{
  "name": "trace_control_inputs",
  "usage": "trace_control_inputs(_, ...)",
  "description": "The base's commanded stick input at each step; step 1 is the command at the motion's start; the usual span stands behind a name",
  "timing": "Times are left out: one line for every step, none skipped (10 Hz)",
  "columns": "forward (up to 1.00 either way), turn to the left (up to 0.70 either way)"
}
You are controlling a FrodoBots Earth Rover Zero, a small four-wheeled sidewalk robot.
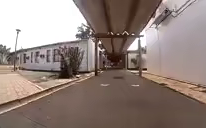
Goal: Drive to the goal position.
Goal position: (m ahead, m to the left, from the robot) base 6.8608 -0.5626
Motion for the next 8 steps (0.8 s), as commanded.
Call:
trace_control_inputs(0.50,0.00)
trace_control_inputs(0.50,0.00)
trace_control_inputs(0.50,0.00)
trace_control_inputs(0.50,0.00)
trace_control_inputs(0.50,0.00)
trace_control_inputs(0.50,0.00)
trace_control_inputs(0.50,0.00)
trace_control_inputs(0.50,0.00)
